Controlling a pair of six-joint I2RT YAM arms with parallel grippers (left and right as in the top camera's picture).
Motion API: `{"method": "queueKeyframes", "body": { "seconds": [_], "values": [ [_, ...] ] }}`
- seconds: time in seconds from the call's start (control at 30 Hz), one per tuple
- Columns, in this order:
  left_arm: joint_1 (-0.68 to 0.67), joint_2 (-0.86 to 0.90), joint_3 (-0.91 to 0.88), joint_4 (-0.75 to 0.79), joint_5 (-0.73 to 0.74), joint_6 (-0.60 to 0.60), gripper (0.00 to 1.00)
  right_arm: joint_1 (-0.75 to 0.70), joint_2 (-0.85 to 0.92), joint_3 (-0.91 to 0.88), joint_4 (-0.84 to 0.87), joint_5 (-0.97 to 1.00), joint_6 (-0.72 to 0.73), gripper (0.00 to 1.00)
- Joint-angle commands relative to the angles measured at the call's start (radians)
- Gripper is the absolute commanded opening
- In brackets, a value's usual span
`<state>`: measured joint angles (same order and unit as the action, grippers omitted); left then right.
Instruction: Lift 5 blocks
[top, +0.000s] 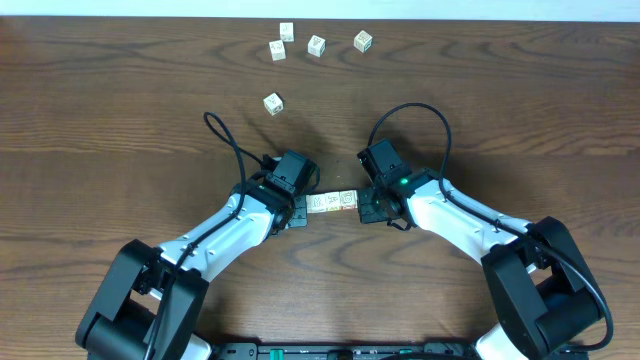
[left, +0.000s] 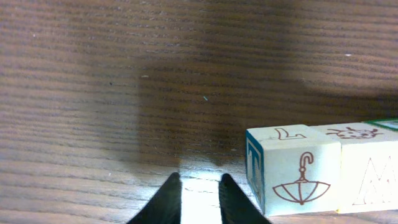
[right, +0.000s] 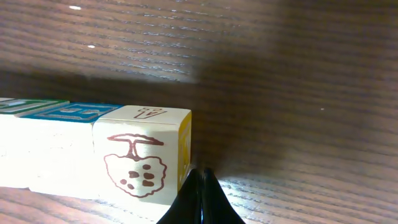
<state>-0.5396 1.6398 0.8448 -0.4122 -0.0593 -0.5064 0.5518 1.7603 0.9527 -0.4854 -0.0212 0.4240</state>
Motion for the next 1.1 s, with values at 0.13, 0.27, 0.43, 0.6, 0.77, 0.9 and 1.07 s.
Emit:
{"method": "queueKeyframes", "body": {
  "seconds": [0.13, 0.27, 0.43, 0.6, 0.77, 0.9, 1.07],
  "values": [
    [0.055, -0.026, 0.030, -0.037, -0.011, 0.004, 0.08, 0.009, -0.010, 0.015, -0.008, -0.009, -0.014, 0.01],
    [0.106, -0.038, 0.030, -0.048, 0.027, 0.056, 0.07, 0.005, -0.016, 0.015, -0.009, -0.002, -0.014, 0.01],
    [0.190, -0.153, 0.031, -0.067, 0.010, 0.145, 0.08, -0.025, -0.070, 0.015, -0.016, -0.002, -0.037, 0.01],
    [0.295, -0.382, 0.030, -0.081, -0.062, 0.200, 0.08, -0.050, -0.124, 0.015, -0.032, -0.002, -0.060, 0.01],
    [0.348, -0.624, 0.030, -0.136, -0.203, 0.237, 0.14, -0.056, -0.139, 0.015, -0.039, 0.017, -0.067, 0.01],
    [0.349, -0.786, 0.030, -0.203, -0.293, 0.237, 0.17, -0.081, -0.142, 0.015, -0.077, 0.160, -0.067, 0.01],
    [0.349, -0.960, 0.030, -0.242, -0.298, 0.241, 0.34, -0.221, -0.193, 0.015, -0.084, 0.182, -0.121, 0.01]
  ]
}}
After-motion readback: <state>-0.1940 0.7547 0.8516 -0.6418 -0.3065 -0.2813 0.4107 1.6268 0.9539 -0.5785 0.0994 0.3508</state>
